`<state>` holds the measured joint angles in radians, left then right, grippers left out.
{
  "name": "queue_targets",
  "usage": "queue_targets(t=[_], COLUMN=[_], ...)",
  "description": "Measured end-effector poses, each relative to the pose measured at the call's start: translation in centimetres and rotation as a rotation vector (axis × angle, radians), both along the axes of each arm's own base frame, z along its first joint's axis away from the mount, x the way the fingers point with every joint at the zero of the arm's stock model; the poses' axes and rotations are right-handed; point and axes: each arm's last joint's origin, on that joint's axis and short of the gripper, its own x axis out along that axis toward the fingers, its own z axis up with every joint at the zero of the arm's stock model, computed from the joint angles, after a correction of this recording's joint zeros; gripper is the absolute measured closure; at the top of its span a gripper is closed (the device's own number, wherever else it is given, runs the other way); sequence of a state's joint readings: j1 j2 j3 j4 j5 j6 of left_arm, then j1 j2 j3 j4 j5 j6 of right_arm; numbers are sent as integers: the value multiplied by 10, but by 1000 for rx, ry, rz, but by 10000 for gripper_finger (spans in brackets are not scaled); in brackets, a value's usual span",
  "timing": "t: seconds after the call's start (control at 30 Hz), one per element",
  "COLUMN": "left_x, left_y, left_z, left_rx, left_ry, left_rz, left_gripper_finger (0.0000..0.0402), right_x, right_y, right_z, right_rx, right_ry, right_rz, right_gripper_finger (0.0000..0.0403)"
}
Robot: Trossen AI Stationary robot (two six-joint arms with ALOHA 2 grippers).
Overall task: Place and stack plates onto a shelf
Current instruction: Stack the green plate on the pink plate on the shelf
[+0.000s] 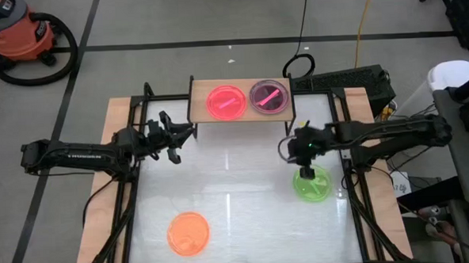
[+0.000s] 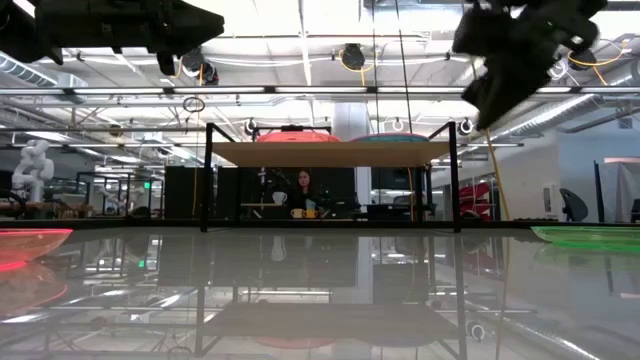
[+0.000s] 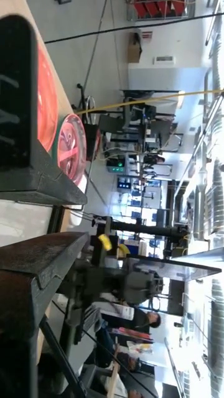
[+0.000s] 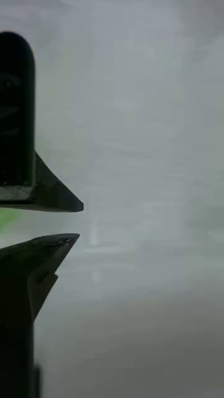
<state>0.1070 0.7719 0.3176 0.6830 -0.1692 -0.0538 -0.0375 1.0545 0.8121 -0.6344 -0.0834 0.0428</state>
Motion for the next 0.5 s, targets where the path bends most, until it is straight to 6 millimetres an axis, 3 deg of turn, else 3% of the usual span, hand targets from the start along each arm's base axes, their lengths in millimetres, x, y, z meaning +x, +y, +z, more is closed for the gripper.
queue_targets(t=[0.27, 0.5], left_x=[0, 1], left_y=[0, 0], left_z=[-1, -2], left_rx=[-14, -25], left_ry=[4, 15], left_rz=[-4, -8], left_gripper_finger=[316, 316], right_x=[-7, -5], right_y=[13, 6], right_z=[-34, -44], right_rx=[35, 16], right_ry=[409, 487], right_rz=[-4, -57], right_gripper_finger=[353, 341])
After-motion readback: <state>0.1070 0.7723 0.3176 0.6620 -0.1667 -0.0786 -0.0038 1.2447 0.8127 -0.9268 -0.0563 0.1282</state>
